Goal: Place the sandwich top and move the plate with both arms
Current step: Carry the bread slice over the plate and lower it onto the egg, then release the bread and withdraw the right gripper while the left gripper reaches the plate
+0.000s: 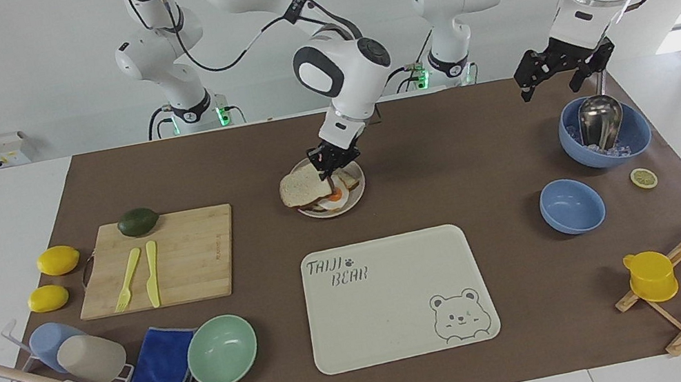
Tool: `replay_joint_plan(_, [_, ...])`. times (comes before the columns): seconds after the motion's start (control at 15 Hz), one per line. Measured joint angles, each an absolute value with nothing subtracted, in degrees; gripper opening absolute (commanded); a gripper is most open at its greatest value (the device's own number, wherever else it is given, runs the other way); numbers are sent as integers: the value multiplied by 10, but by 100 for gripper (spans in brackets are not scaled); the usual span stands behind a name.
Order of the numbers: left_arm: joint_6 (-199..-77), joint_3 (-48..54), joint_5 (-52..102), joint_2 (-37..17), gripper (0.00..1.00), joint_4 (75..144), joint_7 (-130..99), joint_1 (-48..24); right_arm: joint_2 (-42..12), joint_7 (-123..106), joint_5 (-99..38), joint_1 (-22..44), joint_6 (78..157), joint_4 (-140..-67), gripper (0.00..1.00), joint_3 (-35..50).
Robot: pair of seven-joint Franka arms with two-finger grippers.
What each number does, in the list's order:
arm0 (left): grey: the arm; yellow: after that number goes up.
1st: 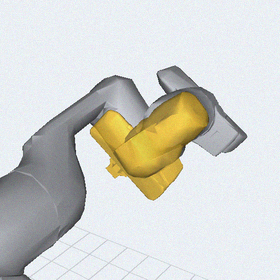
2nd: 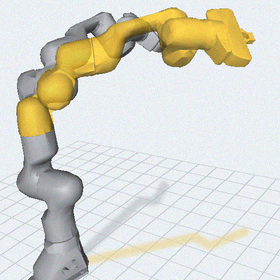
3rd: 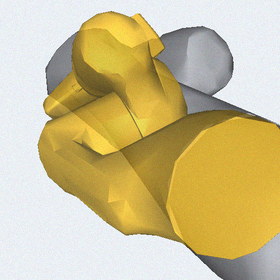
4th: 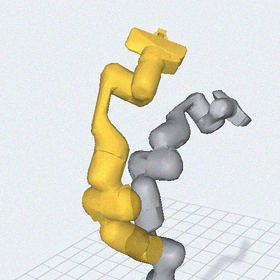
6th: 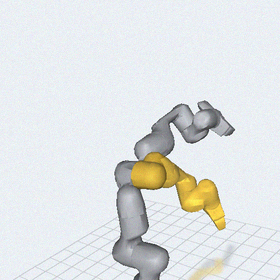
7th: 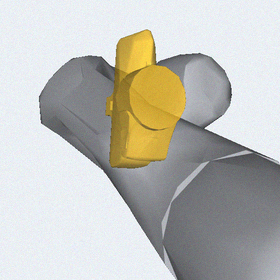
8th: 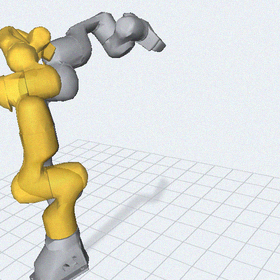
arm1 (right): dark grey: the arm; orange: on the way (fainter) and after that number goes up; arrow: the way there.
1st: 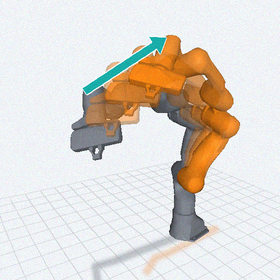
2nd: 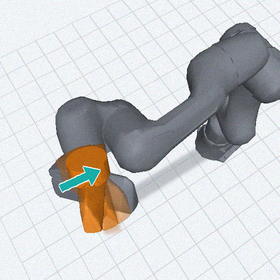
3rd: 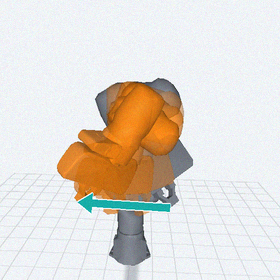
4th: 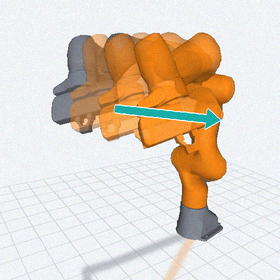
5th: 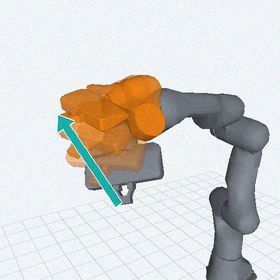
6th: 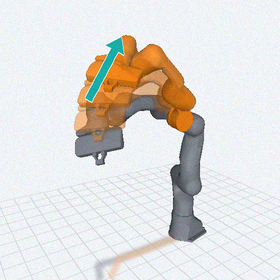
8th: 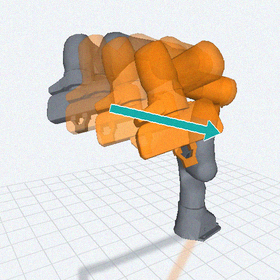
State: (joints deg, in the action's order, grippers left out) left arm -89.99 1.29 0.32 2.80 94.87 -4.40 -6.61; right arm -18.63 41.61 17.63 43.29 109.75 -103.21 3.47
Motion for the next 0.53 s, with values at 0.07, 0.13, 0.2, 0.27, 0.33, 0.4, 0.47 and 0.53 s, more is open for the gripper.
replay_joint_plan(0.07, [-900, 13, 3, 28, 100, 949, -44, -66, -187, 416, 175, 433, 1109, -1033, 0, 35])
replay_joint_plan(0.13, [-900, 13, 3, 28, 100, 950, -45, -66, -188, 416, 174, 433, 1115, -1033, 0, 35])
replay_joint_plan(0.2, [-900, 13, 3, 28, 100, 950, -47, -66, -189, 416, 174, 433, 1117, -1034, 0, 35])
replay_joint_plan(0.27, [-900, 13, 3, 28, 100, 951, -49, -66, -189, 416, 173, 434, 1117, -1034, 34, 35])
replay_joint_plan(0.33, [-900, 13, 3, 28, 100, 951, -52, -66, -189, 416, 173, 434, 1118, -1034, 62, 35])
replay_joint_plan(0.4, [-900, 13, 3, 28, 100, 951, -53, -66, -189, 416, 173, 434, 1119, -1034, 83, 36])
replay_joint_plan(0.47, [-900, 13, 3, 28, 100, 951, -55, -66, -189, 416, 171, 434, 1120, -1034, 100, 37])
replay_joint_plan(0.53, [-900, 13, 3, 28, 100, 951, -55, -66, -189, 417, 161, 434, 1124, -1033, 100, 38])
